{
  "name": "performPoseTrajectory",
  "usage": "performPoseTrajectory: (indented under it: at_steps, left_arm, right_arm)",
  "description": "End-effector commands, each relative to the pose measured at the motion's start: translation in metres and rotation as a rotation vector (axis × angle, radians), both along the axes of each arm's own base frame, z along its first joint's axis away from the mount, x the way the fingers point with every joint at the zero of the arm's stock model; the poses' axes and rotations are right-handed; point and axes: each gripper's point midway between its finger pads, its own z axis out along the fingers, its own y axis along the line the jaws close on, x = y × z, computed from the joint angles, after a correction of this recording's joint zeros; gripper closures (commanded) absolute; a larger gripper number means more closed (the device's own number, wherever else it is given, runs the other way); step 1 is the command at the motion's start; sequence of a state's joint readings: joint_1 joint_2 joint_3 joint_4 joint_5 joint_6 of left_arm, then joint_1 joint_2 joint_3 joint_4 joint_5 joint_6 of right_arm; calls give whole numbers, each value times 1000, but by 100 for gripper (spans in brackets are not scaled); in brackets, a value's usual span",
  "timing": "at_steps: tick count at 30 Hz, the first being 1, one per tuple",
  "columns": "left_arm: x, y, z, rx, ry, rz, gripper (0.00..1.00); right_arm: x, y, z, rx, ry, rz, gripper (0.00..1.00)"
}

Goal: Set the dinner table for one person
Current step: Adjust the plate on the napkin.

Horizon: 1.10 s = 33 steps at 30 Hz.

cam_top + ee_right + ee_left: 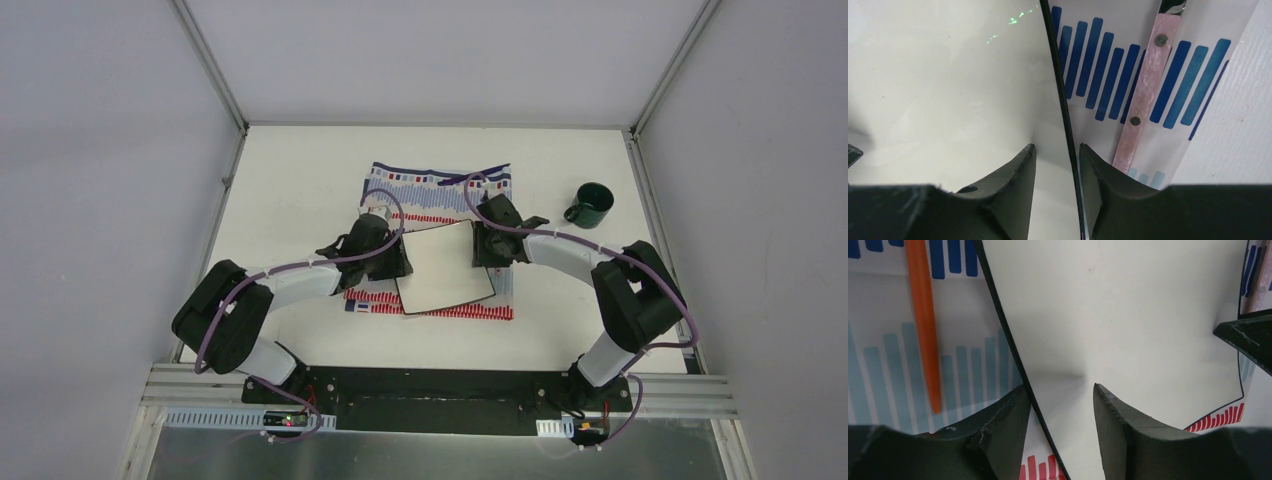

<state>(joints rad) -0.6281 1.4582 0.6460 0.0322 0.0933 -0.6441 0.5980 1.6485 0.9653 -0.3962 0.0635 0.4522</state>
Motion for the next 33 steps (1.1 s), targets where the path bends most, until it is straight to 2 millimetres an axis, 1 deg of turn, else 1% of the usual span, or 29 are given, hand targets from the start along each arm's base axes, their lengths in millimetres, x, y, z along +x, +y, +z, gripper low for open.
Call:
performPoseTrajectory:
  at_steps: [1, 4, 5, 9, 10, 13, 19, 33]
  left_arm:
    - [4, -14, -5, -65, -2, -26, 52]
    - [4, -17, -4, -75, -4, -35, 62]
    - [4, -18, -3, -77, -5, -35, 66]
    - [5, -19, 1, -81, -11, -44, 86]
    - [4, -19, 1, -82, -11, -45, 89]
    - [5, -19, 5, -83, -18, -46, 94]
    - [8, -19, 7, -68, -29, -52, 95]
    - [32, -45, 7, -59, -32, -126, 97]
  right_arm:
    - [0, 0, -5, 11, 8, -13, 61]
    - [0, 2, -6, 21, 11, -11, 68]
    - [0, 3, -6, 24, 12, -9, 73]
    - [0, 5, -9, 28, 22, -7, 98]
    - [1, 6, -10, 30, 24, -6, 100]
    - [-1, 8, -12, 36, 34, -1, 100]
    - [-2, 9, -13, 45, 37, 1, 100]
    - [1, 10, -19, 35, 47, 4, 100]
